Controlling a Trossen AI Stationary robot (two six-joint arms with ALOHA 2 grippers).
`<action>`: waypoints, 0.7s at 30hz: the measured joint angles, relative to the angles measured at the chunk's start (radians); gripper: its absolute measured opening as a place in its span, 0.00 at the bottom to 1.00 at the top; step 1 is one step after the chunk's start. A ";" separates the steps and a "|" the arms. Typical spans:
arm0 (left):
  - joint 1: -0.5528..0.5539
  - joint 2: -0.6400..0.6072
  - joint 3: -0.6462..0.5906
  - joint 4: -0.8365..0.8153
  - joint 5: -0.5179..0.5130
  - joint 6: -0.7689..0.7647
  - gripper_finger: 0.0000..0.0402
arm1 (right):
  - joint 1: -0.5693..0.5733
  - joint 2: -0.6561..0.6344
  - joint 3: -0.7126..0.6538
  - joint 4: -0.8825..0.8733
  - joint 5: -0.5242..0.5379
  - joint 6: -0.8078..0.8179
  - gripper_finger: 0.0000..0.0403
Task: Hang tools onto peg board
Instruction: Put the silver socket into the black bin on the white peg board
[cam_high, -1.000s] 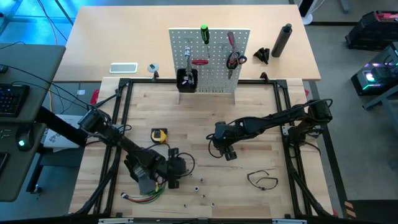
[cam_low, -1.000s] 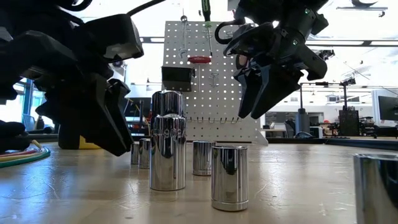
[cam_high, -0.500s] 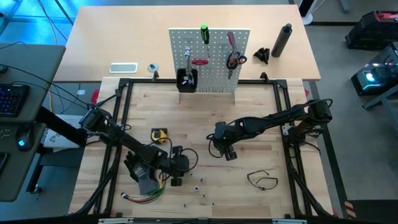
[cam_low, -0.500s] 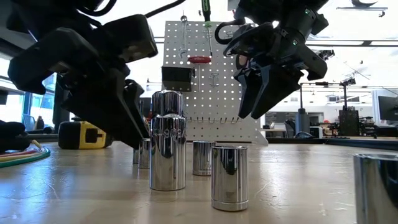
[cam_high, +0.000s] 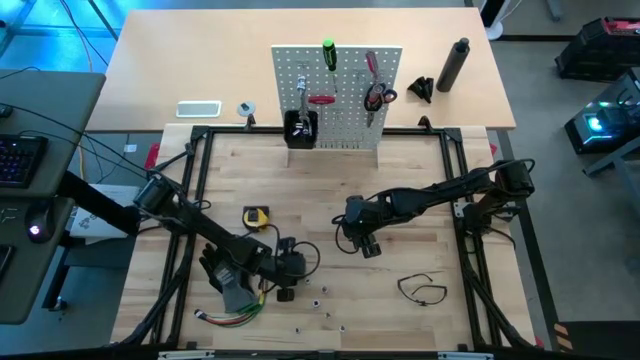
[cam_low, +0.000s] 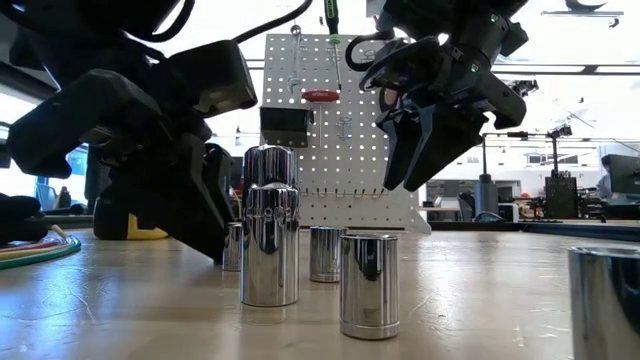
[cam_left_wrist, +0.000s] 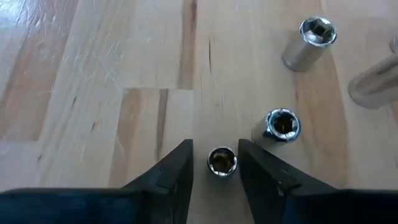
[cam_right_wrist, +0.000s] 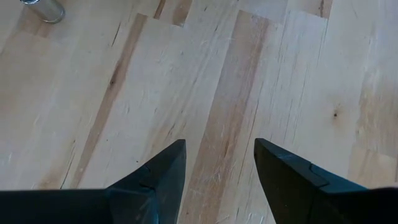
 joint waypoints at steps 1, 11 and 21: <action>0.000 0.002 0.000 0.005 0.000 0.001 0.29 | 0.000 0.000 0.000 0.000 0.000 0.002 0.46; 0.000 0.003 0.002 -0.008 0.003 0.016 0.19 | 0.000 0.000 0.000 0.000 0.000 0.002 0.46; -0.001 0.002 0.002 -0.027 -0.013 0.034 0.11 | 0.000 0.000 0.000 0.000 0.000 0.003 0.46</action>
